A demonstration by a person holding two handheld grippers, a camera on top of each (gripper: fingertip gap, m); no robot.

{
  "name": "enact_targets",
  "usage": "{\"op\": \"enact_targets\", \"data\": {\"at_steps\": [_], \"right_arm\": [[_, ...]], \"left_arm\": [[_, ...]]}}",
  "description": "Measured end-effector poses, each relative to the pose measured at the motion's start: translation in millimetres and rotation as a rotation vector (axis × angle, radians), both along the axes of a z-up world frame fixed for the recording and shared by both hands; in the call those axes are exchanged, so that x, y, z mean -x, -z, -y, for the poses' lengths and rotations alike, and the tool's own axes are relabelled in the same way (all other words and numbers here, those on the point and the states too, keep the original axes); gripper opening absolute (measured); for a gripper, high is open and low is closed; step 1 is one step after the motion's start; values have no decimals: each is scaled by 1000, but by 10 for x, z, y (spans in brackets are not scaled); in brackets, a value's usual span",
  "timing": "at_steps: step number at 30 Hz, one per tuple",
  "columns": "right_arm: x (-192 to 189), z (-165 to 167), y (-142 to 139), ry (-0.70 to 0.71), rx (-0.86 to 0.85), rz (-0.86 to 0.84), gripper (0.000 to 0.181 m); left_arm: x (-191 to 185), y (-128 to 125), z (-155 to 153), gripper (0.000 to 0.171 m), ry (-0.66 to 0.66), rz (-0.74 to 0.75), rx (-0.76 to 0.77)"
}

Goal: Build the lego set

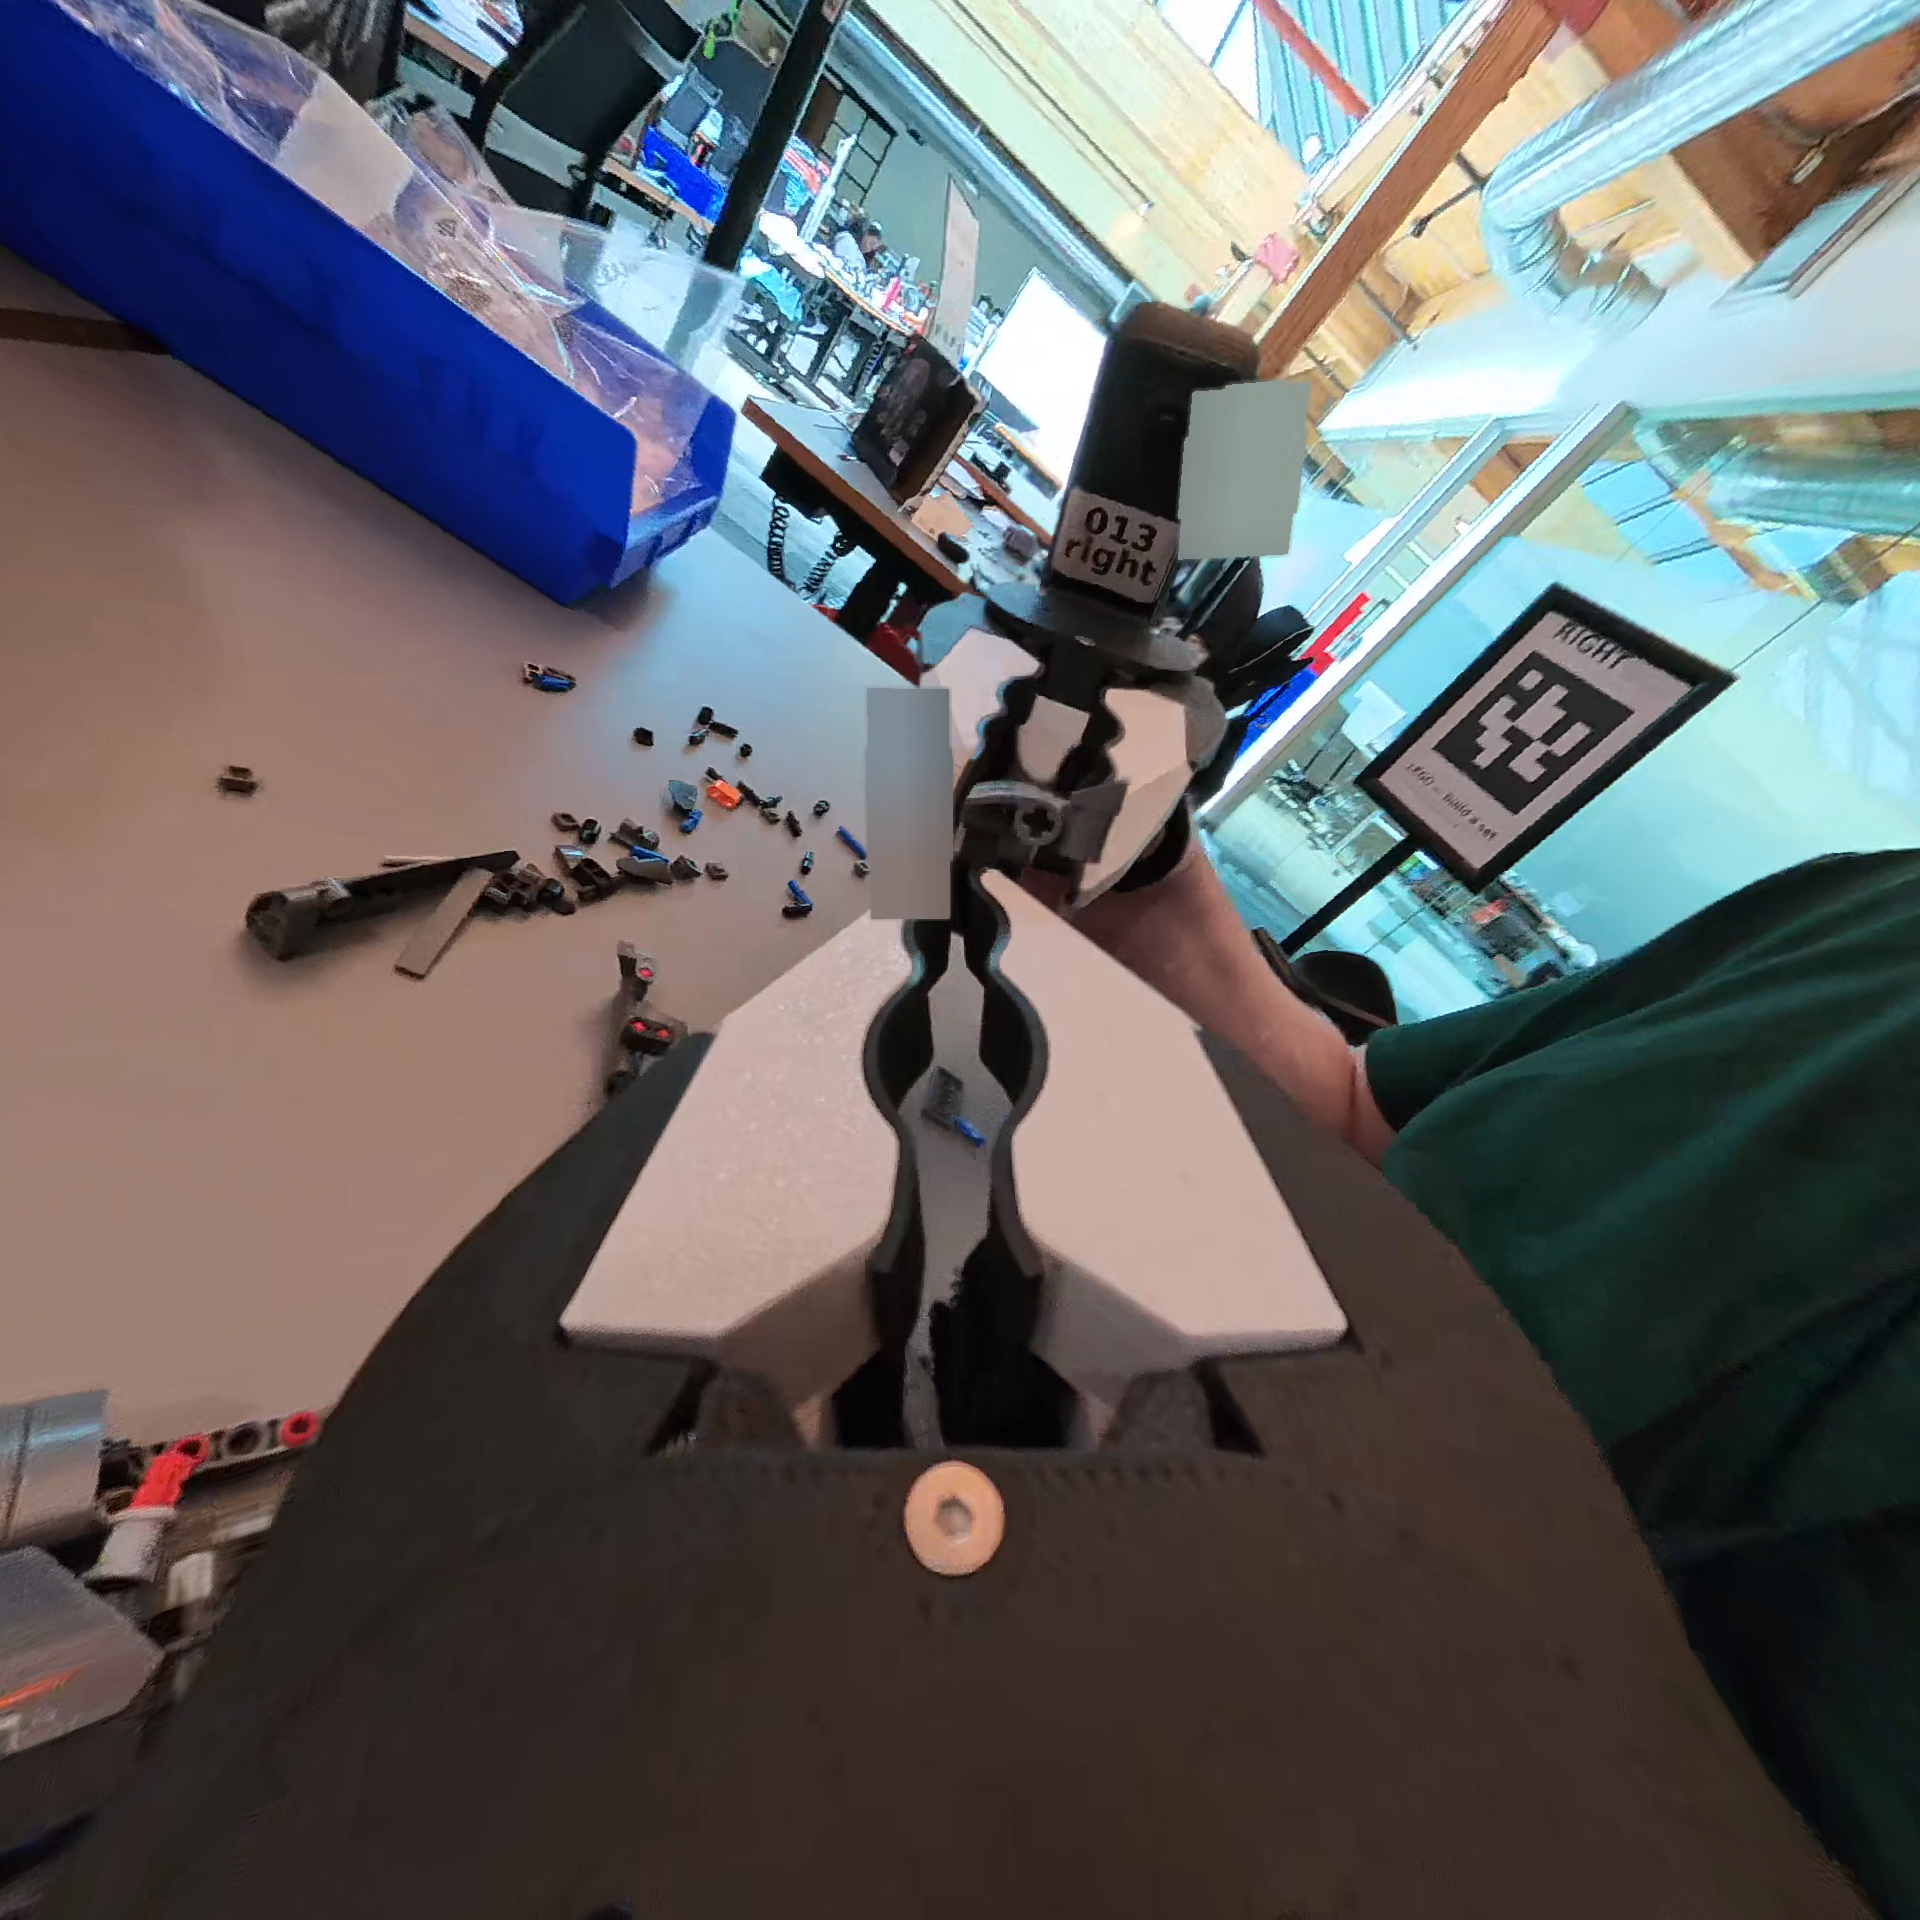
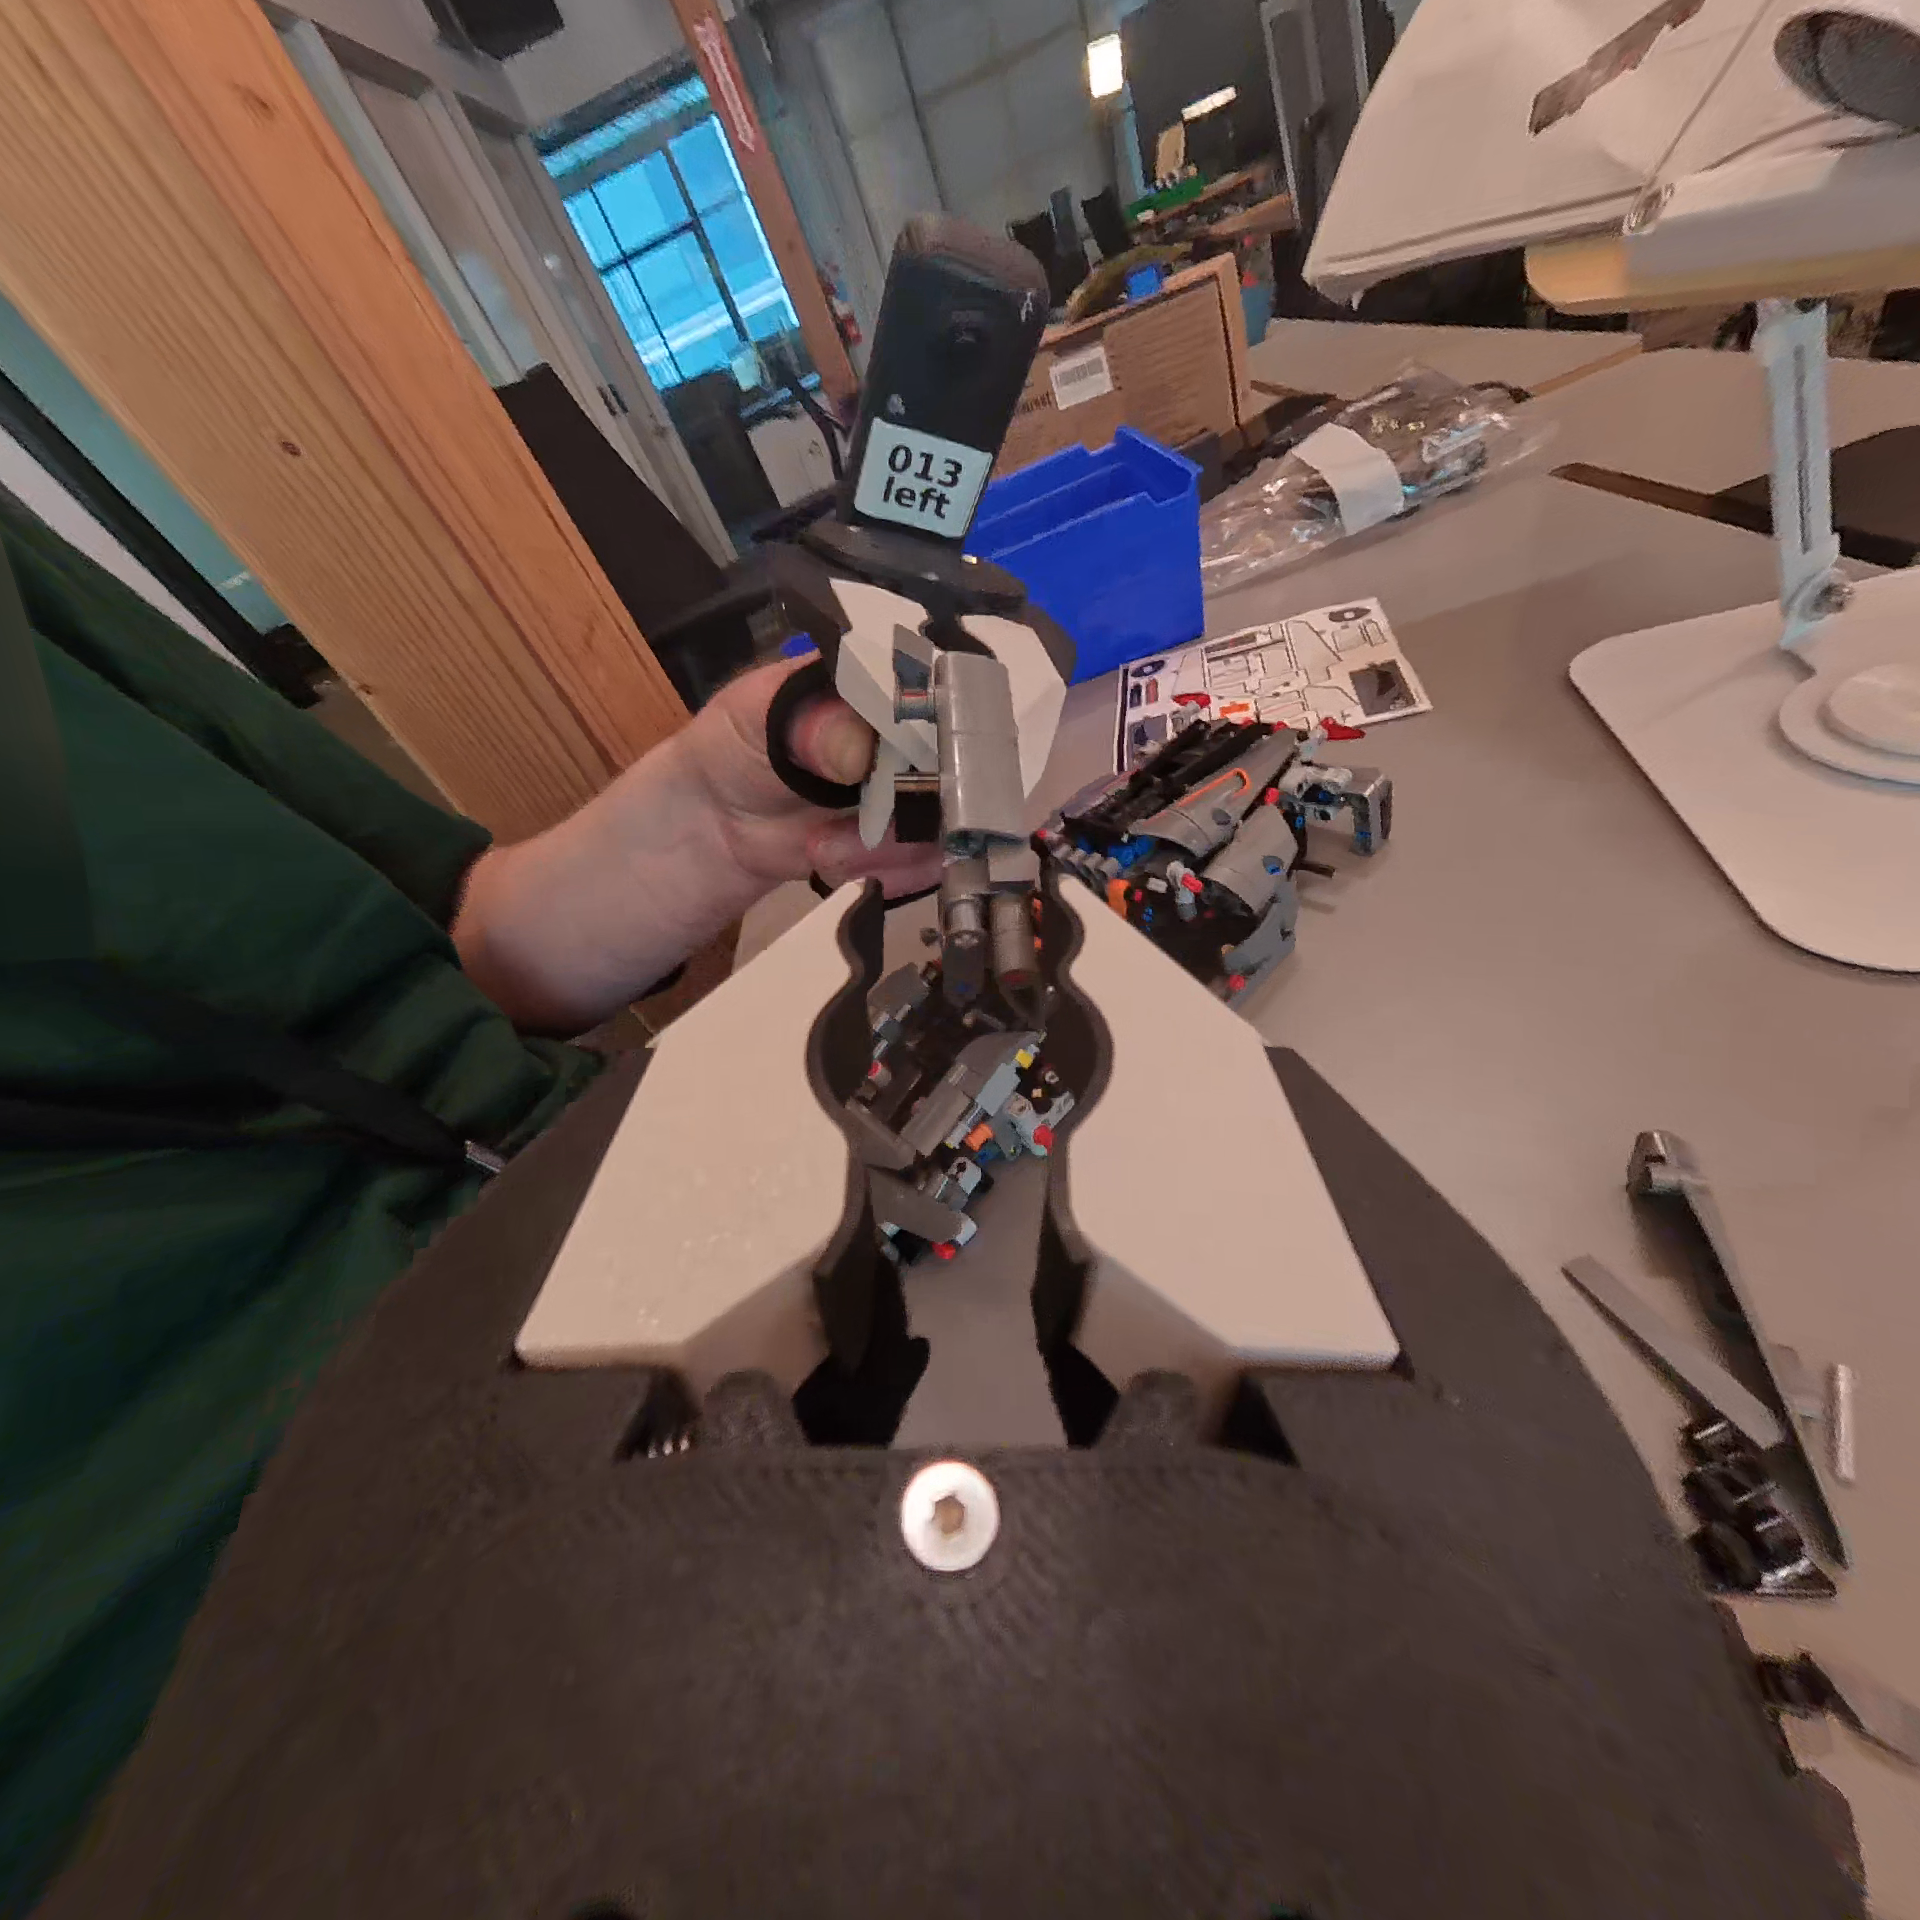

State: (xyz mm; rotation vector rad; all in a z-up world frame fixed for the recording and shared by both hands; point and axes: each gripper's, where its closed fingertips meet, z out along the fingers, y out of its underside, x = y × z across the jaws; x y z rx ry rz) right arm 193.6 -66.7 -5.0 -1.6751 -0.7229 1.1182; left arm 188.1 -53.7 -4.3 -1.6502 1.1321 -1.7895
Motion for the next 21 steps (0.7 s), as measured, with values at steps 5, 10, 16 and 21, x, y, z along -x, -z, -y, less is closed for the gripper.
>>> {"op": "enact_targets", "data": {"at_steps": [5,10,16,21], "right_arm": [[-1,-53,-4,33,50,-34,13],[-25,-101,-72,67,91,-130,13],[-72,-173,-160,206,47,-110,13],[-31,-167,-180,221,24,-89,13]], "left_arm": [[-23,-14,-20,0,13,46,104],[-22,-104,-81,7,-26,117,141],[-6,-188,-110,31,-45,223,182],[-17,-331,-140,40,-77,329,179]]}}
